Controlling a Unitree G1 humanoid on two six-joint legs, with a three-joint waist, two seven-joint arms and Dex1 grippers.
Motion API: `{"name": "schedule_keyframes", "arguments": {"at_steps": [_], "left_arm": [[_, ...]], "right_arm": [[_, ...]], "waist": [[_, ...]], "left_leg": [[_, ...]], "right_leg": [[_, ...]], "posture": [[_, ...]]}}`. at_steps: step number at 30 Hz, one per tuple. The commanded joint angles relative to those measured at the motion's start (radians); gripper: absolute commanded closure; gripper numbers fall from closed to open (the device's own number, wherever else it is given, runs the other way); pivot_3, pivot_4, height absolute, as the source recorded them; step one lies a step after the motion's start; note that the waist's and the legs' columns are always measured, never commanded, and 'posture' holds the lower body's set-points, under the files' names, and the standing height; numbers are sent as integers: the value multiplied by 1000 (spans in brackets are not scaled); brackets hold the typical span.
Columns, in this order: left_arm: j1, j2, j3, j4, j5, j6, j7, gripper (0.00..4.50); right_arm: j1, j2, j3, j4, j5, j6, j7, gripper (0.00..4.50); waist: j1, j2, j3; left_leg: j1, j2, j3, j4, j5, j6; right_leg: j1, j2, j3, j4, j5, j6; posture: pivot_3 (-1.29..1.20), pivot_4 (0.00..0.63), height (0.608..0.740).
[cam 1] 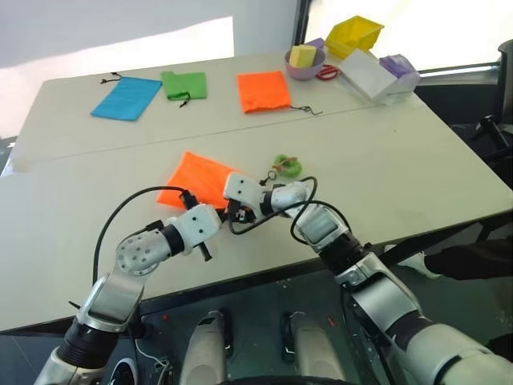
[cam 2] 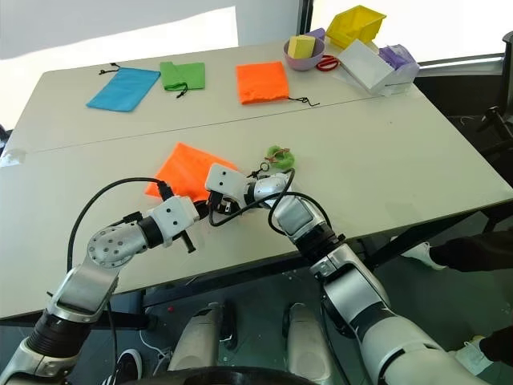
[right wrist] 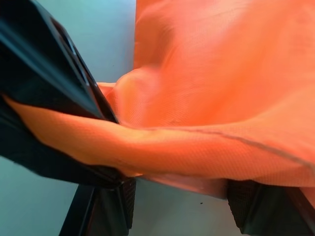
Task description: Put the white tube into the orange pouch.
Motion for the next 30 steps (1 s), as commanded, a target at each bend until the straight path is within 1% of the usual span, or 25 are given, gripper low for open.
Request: {"name": "schedule_keyframes", "arguments": {"at_steps": [1,3,4,7,12,16,19,22,25,26,28,30], "left_arm": [[1,1,4,-17,2,-21,0,4500],[2,1,4,-17,3,-19,1,4500],[3,2,5,-16,4,-19,2,4500],[6,8,6,-13,7,-19,1,4500],[12,10,8,-14,6,-17,0,4500],[15,13,10,-16,1,-17,-2,4500],[19,16,6,-17,-2,-16,-8,4500],[28,14,-1,-19,-6,-16,-14,4500],[24,10,-6,-15,-6,-17,-17,4500],[21,10,-7,-14,-5,-18,-18,4500],[18,10,-7,-11,-3,-20,-21,4500],[10,13,-5,-8,-2,-21,-26,4500]], "right_arm": [[5,28,-18,-15,33,17,1,1231],[11,12,-20,-38,25,15,-4,308],[23,-5,-26,-74,35,24,11,23],[53,-55,-44,-170,61,63,49,23],[118,-170,-68,-386,143,192,145,23],[130,-250,-116,-455,189,232,167,23],[121,-289,-180,-424,199,213,128,23],[100,-304,-239,-340,184,158,59,23],[54,-311,-246,-162,96,31,-75,23],[46,-311,-244,-123,85,8,-93,23],[41,-310,-241,-87,94,-10,-82,23],[36,-318,-228,-35,67,-78,-97,23]], "waist": [[1,0,0],[3,0,0],[4,0,0],[10,0,0],[10,0,0],[9,0,0],[10,0,0],[10,0,0],[8,0,0],[8,0,0],[9,0,0],[9,0,0]], "left_leg": [[0,0,0,0,0,0],[-1,0,0,0,0,-1],[-1,0,0,0,1,-1],[-1,0,1,0,1,-1],[-3,-1,4,0,1,-1],[-3,0,4,0,1,-1],[-3,0,4,-1,1,-1],[-3,0,4,-1,1,-1],[-3,0,6,-1,1,-1],[-3,0,6,-1,1,-1],[-3,0,6,-2,1,-1],[-3,0,6,-2,1,-1]], "right_leg": [[0,0,0,0,0,0],[-1,0,0,0,0,0],[-1,0,0,0,0,0],[-1,-1,0,-1,0,0],[-2,-3,0,-3,0,0],[-3,-3,0,-3,0,0],[-4,-3,0,-3,0,0],[-4,-3,0,-3,0,0],[-4,-3,1,-3,0,0],[-4,-3,1,-3,0,0],[-4,-3,1,-3,0,0],[-4,-3,1,-3,0,0]], "posture": [[0,150,740],[0,150,740],[0,150,740],[0,150,740],[0,150,740],[0,150,740],[0,150,740],[0,150,740],[0,150,740],[0,150,740],[0,150,740],[0,150,740]]}}
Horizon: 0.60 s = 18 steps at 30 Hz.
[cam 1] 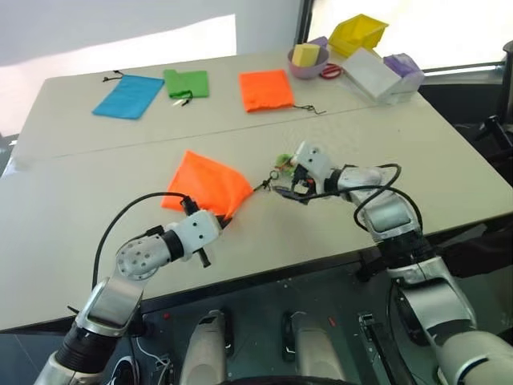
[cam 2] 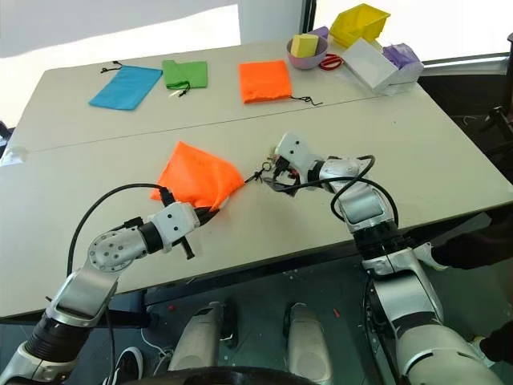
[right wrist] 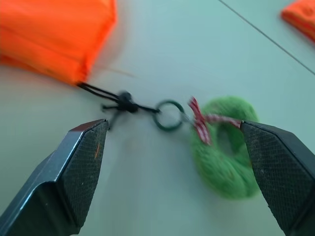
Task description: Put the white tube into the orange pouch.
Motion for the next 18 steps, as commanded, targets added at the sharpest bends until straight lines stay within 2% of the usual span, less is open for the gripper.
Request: {"name": "schedule_keyframes", "arguments": {"at_steps": [1,7,10,13,18], "left_arm": [[-17,4,7,-14,-4,-18,-7,4500],[-8,3,3,-21,-3,-18,-10,4500],[-10,0,-1,-25,-1,-14,-10,4500],[-8,1,0,-27,-3,-14,-11,4500],[1,4,5,-34,-5,-13,-11,4500]], "right_arm": [[-38,-3,-12,53,-19,-101,-26,23],[-105,26,-10,239,-58,-207,-90,23],[-130,38,2,332,-67,-241,-73,23],[-164,49,-2,413,-73,-278,-84,840],[-206,63,-27,477,-52,-306,-72,3360]], "waist": [[0,0,0],[-4,0,0],[-4,0,0],[-4,0,0],[-3,0,0]], "left_leg": [[0,0,0,0,0,0],[1,0,1,1,2,2],[1,0,1,1,1,0],[2,0,1,2,1,0],[2,0,1,3,1,0]], "right_leg": [[0,0,0,0,0,0],[1,0,1,2,0,1],[1,0,1,3,0,1],[2,0,1,3,0,1],[2,0,1,4,0,1]], "posture": [[0,150,740],[0,150,740],[0,150,740],[0,150,740],[0,150,740]]}}
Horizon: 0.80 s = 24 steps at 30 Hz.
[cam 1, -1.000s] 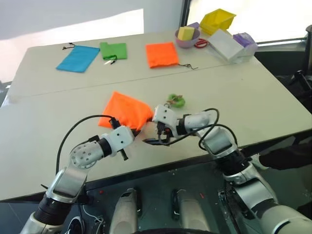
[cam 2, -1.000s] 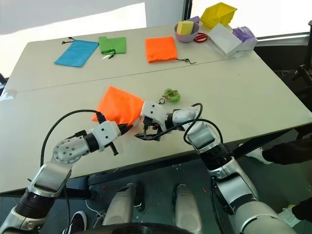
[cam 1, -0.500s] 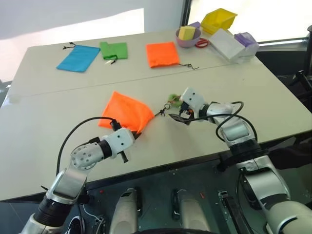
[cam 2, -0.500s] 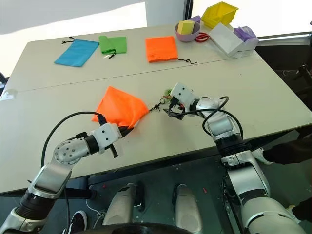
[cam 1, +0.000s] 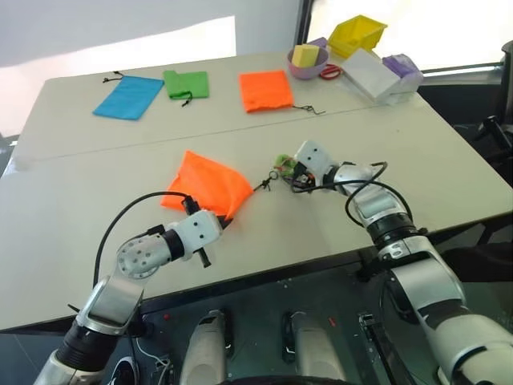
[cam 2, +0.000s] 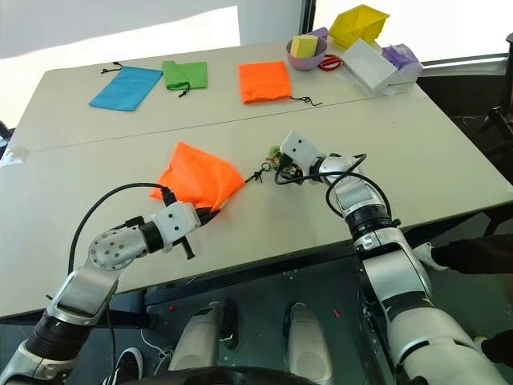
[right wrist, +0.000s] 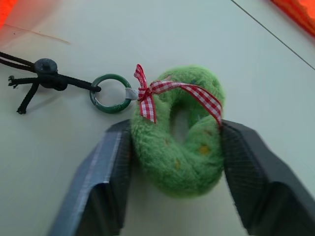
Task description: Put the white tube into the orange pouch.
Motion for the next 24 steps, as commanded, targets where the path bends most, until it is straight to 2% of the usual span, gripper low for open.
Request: {"name": "schedule_keyframes", "arguments": {"at_steps": [1,2,3,7,15,18,24], "left_arm": [[11,6,9,-41,-5,-14,-4,4500],[13,8,10,-42,-5,-16,-5,4500],[14,9,10,-41,-4,-17,-5,4500],[24,20,27,-40,-15,-24,-10,4500],[87,105,127,-24,-72,-76,-61,4500],[117,132,166,-4,-108,-106,-93,4500],[99,132,199,38,-259,-33,-186,4500]], "right_arm": [[-32,-11,-22,13,3,-33,12,3799],[-27,-16,-21,5,6,-35,26,4317],[-24,-18,-23,1,10,-36,36,4464],[49,-59,-9,-110,21,-2,133,4464],[398,-301,-36,-763,193,349,403,4464],[470,-376,-51,-886,228,434,429,4464],[460,-335,-65,-901,233,466,324,4464]], "waist": [[1,0,0],[1,0,0],[1,0,0],[4,0,0],[9,0,0],[6,0,0],[2,-1,-1]], "left_leg": [[0,0,0,0,0,0],[0,0,0,0,0,0],[0,0,0,0,0,0],[0,0,0,0,0,0],[0,0,0,0,0,0],[0,0,-1,0,0,0],[0,1,-1,-1,-1,-1]], "right_leg": [[0,0,0,0,0,0],[0,0,0,0,0,0],[0,0,0,0,0,0],[0,0,0,0,0,0],[1,-1,0,-1,-2,2],[0,-1,0,-2,-2,2],[-2,-1,-1,-7,1,0]], "posture": [[0,150,740],[0,150,740],[0,150,740],[0,150,740],[0,150,740],[0,150,740],[0,150,740]]}}
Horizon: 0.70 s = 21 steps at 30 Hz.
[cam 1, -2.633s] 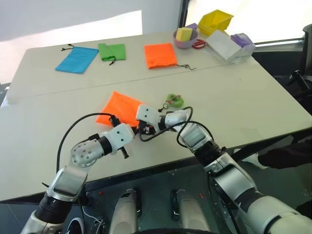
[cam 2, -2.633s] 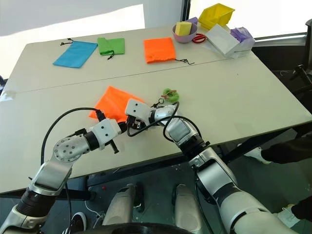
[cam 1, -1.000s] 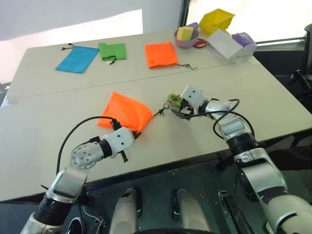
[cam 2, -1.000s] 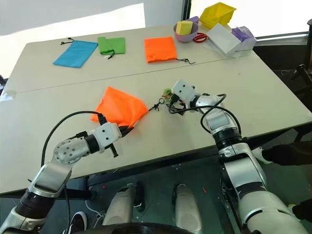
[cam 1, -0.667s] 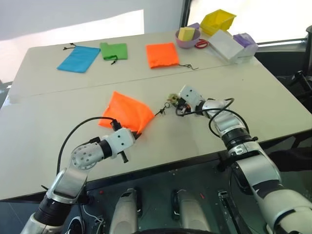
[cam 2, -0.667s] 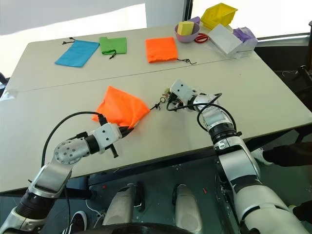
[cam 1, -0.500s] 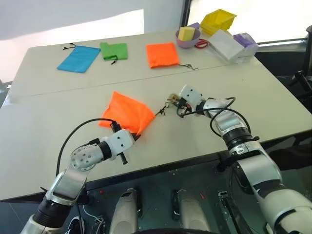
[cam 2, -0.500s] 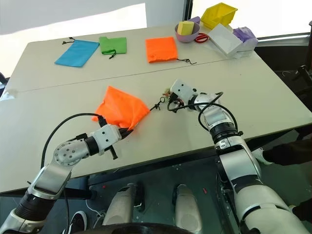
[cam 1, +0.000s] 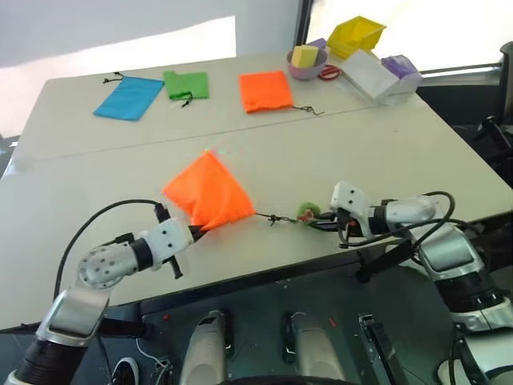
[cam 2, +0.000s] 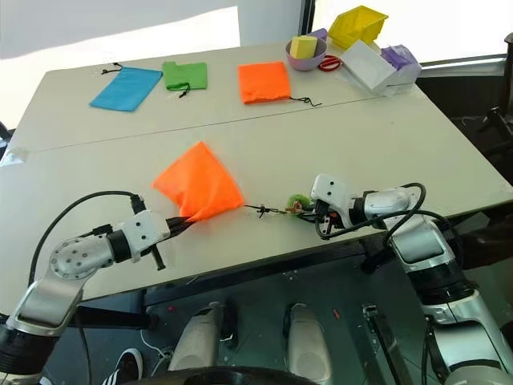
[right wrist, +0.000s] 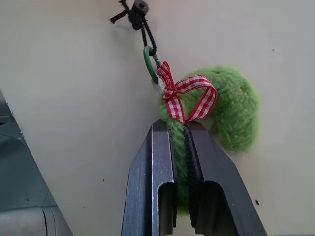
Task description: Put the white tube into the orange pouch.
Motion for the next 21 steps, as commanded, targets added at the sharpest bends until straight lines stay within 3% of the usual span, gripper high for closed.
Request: {"name": "schedule_keyframes", "arguments": {"at_steps": [1,3,6,11,13,19,21], "left_arm": [[-15,2,29,-11,-112,49,-67,4222],[-19,7,29,-4,-116,34,-78,3661],[-15,10,49,-20,-180,44,-118,2290],[-36,77,132,-144,-489,286,-228,2290],[-105,76,126,-142,-545,349,-223,2290],[-373,-53,-103,37,-327,251,-196,2290],[-452,-140,-167,149,-285,205,-206,2290]], "right_arm": [[-25,24,-26,-32,15,17,-44,4495],[-33,41,-31,-37,27,29,-64,4500],[-34,36,-21,-31,17,17,-73,4500],[-37,30,-22,-23,21,12,-73,4500],[-43,32,-29,-7,19,3,-83,4500],[-83,26,-63,33,37,-9,-89,4500],[-97,30,-82,21,65,11,-82,4500]], "waist": [[-1,0,0],[-1,0,0],[0,0,0],[3,0,0],[5,0,0],[19,0,0],[23,0,0]], "left_leg": [[0,0,0,0,0,0],[-2,2,0,-2,0,0],[-1,2,5,-6,0,0],[-2,2,5,-6,0,0],[-2,2,5,-6,0,0],[0,2,5,0,0,0],[-1,2,5,2,0,0]], "right_leg": [[-3,0,0,-1,0,0],[-1,2,-1,-9,7,-1],[3,0,-2,-17,14,1],[-1,0,-2,-15,14,0],[-1,1,-2,-15,14,0],[5,1,-2,-14,15,3],[5,1,-2,-14,16,4]], "posture": [[0,150,740],[0,150,740],[0,150,740],[0,150,740],[0,150,740],[0,150,740],[0,150,740]]}}
